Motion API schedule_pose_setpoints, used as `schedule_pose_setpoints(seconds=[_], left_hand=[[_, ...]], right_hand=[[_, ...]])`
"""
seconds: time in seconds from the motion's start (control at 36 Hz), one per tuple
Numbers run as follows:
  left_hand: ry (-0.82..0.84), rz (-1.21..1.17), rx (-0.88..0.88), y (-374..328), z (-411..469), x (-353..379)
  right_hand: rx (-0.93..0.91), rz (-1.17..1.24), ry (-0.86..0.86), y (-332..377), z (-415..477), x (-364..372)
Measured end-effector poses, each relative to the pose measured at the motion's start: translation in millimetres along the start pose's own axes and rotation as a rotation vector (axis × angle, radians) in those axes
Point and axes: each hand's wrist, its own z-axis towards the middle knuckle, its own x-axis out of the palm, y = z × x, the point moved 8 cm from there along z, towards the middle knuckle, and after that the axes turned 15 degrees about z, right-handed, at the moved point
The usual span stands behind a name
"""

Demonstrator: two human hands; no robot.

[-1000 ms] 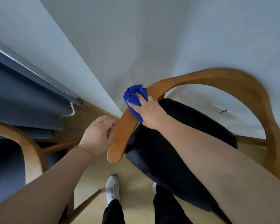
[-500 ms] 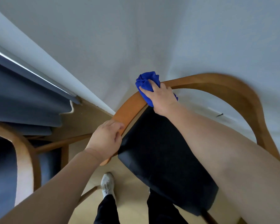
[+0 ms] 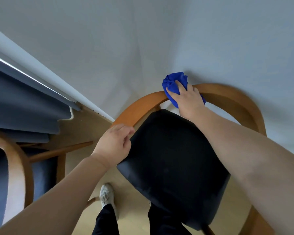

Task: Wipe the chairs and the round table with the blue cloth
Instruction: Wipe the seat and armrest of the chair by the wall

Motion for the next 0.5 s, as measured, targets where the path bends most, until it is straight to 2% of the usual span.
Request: schedule_pose_setpoints(seconds=[0.5], left_hand=[[0.121, 0.017, 0.03, -44.0, 22.6, -11.0]], right_hand=[[0.082, -0.068, 0.082, -62.5, -59.2, -18.9]])
